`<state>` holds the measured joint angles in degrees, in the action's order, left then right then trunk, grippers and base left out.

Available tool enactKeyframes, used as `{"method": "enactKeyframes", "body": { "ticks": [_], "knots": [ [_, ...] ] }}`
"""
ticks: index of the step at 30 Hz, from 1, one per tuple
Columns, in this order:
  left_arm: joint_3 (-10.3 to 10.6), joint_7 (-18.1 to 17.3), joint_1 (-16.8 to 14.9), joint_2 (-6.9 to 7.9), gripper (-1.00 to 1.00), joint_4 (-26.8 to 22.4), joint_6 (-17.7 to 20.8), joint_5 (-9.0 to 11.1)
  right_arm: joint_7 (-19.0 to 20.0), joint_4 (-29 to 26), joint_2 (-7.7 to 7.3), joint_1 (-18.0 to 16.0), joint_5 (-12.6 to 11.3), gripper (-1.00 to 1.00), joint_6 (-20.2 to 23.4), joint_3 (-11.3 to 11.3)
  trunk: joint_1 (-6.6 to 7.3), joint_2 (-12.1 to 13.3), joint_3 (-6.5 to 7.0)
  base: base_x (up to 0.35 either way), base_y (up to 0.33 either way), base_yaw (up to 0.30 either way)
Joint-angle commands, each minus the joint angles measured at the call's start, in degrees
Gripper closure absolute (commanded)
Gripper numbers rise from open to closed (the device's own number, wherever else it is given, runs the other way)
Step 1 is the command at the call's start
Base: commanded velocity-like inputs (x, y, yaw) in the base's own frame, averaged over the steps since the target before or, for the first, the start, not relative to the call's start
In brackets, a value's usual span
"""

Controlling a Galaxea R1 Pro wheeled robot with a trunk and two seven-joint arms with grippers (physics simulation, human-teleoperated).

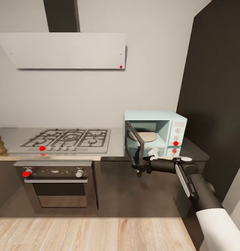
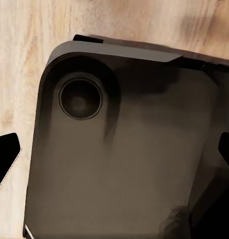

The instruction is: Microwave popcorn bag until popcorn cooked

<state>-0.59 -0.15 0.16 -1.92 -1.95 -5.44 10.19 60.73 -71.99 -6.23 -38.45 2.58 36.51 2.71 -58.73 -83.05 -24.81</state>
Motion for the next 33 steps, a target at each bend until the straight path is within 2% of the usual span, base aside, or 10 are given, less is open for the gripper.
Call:
{"method": "enactKeyframes", "body": {
  "ticks": [1,16,24,33],
  "knots": [
    [-0.02,0.0,0.01,-0.01,-1.0,-0.07,-0.05,0.36,0.26,-0.05,-0.01,-0.04,0.15,-1.0,0.4,0.02,0.0,-0.03,-0.05,0.0,0.153,0.0],
    [-0.04,0.04,0.01,-0.01,-1.0,-0.07,-0.03,0.35,0.27,0.01,0.0,-0.04,0.22,-1.0,0.38,0.02,0.0,-0.03,-0.05,-0.002,0.007,0.0],
    [-0.03,0.06,0.01,-0.01,-1.0,-0.07,-0.01,0.36,0.34,0.01,-0.01,-0.04,0.18,-1.0,0.4,0.02,0.0,-0.03,-0.05,-0.183,0.195,0.0],
    [0.0,0.06,0.01,-0.01,-1.0,-0.07,-0.01,0.36,0.35,0.01,-0.01,-0.04,0.15,-1.0,0.36,0.02,0.0,-0.03,-0.05,-0.012,0.162,0.0]
  ]
}}
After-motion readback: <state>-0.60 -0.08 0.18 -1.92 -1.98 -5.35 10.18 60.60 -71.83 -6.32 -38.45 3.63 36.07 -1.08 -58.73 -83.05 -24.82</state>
